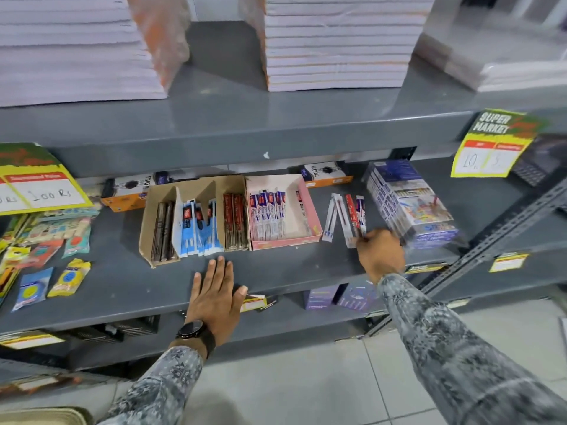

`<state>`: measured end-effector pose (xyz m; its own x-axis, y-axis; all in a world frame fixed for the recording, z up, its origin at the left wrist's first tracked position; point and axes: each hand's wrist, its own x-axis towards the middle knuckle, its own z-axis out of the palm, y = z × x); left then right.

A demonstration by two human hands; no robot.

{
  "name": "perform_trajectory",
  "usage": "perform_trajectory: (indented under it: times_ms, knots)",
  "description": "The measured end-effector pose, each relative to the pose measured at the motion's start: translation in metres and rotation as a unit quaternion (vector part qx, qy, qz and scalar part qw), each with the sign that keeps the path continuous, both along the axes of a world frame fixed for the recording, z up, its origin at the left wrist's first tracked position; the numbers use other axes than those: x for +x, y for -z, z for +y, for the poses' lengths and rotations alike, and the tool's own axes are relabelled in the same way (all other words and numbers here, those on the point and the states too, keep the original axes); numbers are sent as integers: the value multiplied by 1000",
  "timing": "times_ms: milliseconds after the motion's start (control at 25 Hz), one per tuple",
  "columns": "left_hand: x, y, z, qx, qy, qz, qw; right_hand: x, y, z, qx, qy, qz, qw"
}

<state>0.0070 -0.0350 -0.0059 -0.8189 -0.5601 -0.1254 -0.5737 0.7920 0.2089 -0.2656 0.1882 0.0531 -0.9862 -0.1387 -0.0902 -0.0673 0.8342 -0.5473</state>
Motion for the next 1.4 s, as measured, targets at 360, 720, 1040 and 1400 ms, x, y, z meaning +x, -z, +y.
perform_trajectory:
  times_ms: [360, 720, 1040, 1400]
  knots:
    - [-3, -20, -3, 81, -21, 19, 996, 2, -18, -5, -489, 94, -135, 857]
    - [2, -91, -12, 609, -226, 337, 681, 56, -44, -55, -330, -241, -284, 867]
    - [13, -86, -21, 579, -259, 390, 667, 97, -41, -61, -351, -147, -359, 853]
    - [35, -35, -31, 118, -108, 130, 978, 145, -33, -113, -536, 100, -284, 788]
